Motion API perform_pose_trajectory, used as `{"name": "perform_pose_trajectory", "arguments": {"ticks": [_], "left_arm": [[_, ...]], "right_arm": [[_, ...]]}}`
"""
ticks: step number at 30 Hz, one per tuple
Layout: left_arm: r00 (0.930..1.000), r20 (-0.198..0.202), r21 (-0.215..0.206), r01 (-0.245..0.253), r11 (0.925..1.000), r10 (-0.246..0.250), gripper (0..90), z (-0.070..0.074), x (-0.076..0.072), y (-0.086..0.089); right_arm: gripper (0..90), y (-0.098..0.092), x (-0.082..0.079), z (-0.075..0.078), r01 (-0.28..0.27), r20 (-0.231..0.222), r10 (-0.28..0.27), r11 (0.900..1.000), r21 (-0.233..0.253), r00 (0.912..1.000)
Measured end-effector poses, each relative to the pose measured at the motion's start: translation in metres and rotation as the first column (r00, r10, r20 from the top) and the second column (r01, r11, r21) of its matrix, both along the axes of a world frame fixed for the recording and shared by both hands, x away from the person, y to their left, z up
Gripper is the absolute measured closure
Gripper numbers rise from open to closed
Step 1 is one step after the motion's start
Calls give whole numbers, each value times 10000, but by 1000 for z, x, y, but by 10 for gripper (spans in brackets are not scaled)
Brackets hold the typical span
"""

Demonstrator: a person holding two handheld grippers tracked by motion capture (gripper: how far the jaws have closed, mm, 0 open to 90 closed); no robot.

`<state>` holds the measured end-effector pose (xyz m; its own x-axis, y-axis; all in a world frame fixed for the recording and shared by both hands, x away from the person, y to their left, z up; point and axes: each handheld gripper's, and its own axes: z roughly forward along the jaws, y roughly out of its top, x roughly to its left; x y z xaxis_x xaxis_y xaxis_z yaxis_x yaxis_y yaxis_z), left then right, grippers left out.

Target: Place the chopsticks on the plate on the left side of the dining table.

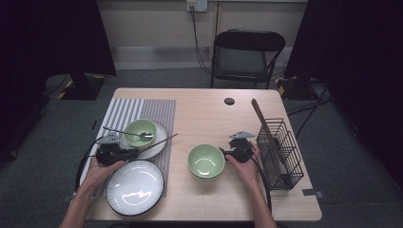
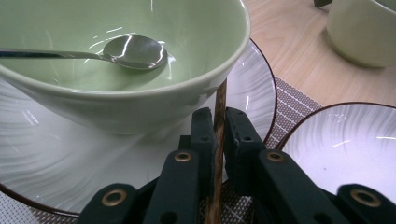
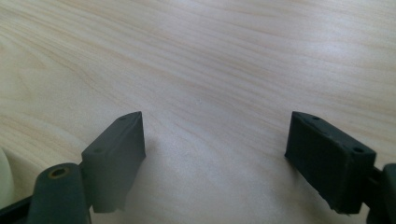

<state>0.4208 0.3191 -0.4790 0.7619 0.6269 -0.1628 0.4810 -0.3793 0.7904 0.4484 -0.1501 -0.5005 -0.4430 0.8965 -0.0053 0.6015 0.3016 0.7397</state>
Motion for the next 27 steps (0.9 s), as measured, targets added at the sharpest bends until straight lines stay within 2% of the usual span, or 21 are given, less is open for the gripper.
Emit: {"name": "perform_pose_trajectory", "arguments": {"ticks": [8,10,16,22,27], "left_arm": [[9999,-6,27,-171,9998,171,814,1,-1,0],[9998,-24,-72,-181,9998,181,805,1,-2,1],[10000,-70,-53,25,10000,-25,837,1,-4,3],[10000,-35,-19,-66,10000,66,827,2,-4,3],[10000,13,-258,-81,9996,82,810,6,-6,4]], "right_arm": [[192,0,0,0,1,0,-1,10000,2,10000],[192,0,0,0,0,0,0,10000,2,10000],[192,0,0,0,2,-1,-2,10000,1,10000],[192,0,0,0,0,0,0,10000,2,10000],[191,0,0,0,0,0,0,10000,4,10000]]}}
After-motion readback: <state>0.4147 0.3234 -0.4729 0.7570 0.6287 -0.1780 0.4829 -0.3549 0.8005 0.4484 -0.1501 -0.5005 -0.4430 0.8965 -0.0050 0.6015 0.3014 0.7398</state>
